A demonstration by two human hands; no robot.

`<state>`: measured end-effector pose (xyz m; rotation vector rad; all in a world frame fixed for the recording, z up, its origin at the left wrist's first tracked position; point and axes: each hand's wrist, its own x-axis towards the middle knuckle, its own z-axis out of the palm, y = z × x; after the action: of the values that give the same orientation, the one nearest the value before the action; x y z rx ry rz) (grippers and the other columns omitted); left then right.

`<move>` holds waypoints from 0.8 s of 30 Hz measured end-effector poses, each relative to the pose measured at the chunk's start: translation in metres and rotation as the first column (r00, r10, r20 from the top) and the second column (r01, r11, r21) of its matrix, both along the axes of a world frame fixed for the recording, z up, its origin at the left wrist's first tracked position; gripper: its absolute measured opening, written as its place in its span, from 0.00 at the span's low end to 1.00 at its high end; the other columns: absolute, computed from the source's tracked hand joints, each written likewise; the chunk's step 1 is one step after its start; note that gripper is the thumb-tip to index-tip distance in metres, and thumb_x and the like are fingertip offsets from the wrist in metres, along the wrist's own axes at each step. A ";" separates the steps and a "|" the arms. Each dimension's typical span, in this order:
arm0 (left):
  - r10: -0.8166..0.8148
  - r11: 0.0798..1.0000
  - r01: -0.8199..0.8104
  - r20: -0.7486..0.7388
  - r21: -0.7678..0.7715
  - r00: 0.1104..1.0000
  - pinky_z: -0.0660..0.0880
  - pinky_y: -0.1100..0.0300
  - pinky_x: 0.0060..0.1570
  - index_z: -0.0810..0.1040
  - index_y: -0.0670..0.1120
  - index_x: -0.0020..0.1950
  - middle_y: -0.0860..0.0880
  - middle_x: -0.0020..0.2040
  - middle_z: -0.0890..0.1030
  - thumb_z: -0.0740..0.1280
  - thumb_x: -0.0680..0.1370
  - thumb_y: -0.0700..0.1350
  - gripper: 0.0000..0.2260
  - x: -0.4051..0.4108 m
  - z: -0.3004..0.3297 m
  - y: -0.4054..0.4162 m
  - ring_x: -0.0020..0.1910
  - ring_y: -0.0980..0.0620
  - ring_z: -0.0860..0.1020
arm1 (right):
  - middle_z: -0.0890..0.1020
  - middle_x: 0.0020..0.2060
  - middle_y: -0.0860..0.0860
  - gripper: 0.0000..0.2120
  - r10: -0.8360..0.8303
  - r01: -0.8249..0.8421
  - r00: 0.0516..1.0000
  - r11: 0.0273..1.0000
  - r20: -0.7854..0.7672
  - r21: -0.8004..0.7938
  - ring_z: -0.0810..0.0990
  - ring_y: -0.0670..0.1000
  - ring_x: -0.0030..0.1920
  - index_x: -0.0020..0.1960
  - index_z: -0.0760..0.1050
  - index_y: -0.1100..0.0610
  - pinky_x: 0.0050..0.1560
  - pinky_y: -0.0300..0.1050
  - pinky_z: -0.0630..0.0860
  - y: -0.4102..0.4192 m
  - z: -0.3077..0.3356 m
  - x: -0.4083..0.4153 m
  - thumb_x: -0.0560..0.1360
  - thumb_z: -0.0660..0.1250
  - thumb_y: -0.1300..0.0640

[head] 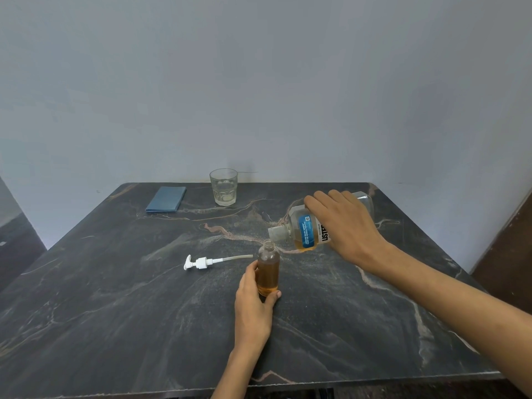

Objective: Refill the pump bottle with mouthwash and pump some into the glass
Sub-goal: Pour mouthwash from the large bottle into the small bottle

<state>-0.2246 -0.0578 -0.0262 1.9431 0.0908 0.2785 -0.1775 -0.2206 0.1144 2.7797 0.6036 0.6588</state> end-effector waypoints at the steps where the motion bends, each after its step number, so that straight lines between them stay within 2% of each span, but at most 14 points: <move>1: 0.000 1.000 0.000 0.000 0.001 1.000 0.69 0.49 0.67 0.66 0.50 0.69 0.51 0.64 0.74 0.73 0.71 0.38 0.30 0.000 0.000 0.000 0.64 0.53 0.72 | 0.74 0.57 0.49 0.28 0.000 0.000 1.000 1.000 -0.001 -0.001 0.70 0.50 0.51 0.63 0.64 0.51 0.52 0.42 0.66 0.000 0.000 0.000 0.69 0.72 0.62; 24: 0.000 1.000 0.000 -0.005 0.013 1.000 0.69 0.50 0.67 0.66 0.50 0.69 0.52 0.64 0.74 0.73 0.71 0.38 0.29 0.000 0.000 0.000 0.65 0.53 0.72 | 0.73 0.58 0.49 0.26 0.009 -0.009 1.000 1.000 -0.003 0.010 0.69 0.49 0.52 0.65 0.63 0.51 0.53 0.41 0.65 0.000 0.000 0.000 0.71 0.70 0.59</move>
<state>-0.2244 -0.0575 -0.0261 1.9566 0.0920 0.2749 -0.1778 -0.2211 0.1142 2.7890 0.6149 0.6616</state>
